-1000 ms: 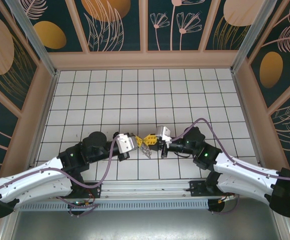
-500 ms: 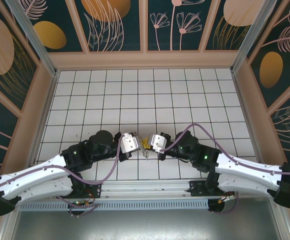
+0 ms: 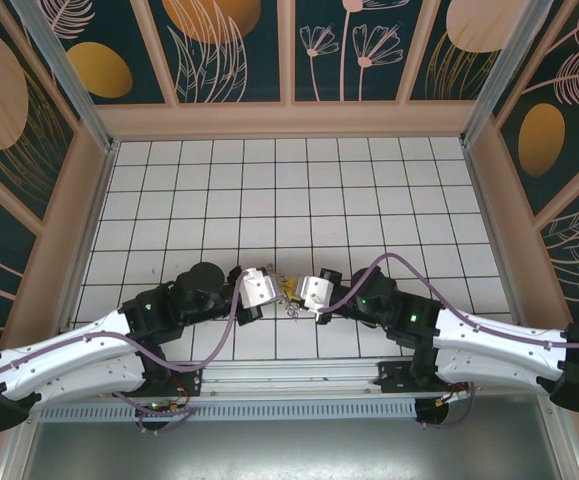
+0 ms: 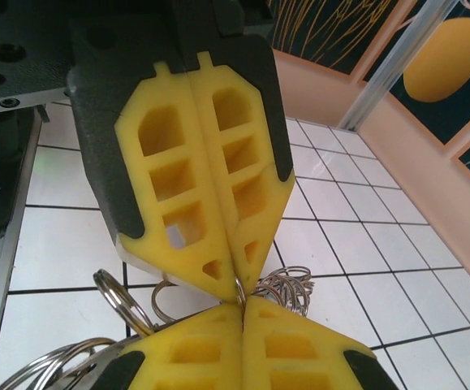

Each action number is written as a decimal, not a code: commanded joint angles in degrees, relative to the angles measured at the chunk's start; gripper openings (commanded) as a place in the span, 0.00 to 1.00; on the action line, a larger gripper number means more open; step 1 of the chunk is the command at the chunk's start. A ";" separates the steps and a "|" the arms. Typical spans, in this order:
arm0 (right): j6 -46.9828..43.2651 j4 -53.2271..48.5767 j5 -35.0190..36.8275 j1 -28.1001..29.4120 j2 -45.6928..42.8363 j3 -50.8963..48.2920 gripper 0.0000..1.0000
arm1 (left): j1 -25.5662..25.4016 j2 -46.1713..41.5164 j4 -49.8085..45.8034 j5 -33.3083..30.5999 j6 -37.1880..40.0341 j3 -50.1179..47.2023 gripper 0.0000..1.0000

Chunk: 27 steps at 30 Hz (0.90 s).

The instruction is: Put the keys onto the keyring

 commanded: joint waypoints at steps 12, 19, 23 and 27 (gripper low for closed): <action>3.28 9.66 -5.91 2.22 -4.25 -1.04 0.11 | 0.40 -7.12 16.10 9.05 -3.88 -5.41 0.00; 4.59 9.59 -4.66 2.09 -3.67 -0.96 0.24 | 0.43 -8.52 17.08 10.53 -4.53 -6.22 0.00; 4.94 9.21 -4.58 2.10 -4.11 -1.02 0.17 | 0.41 -9.12 17.43 10.75 -4.45 -6.42 0.00; 5.12 9.03 -5.94 1.72 -4.08 -1.38 0.15 | 0.38 -9.75 17.91 11.41 -4.40 -6.58 0.00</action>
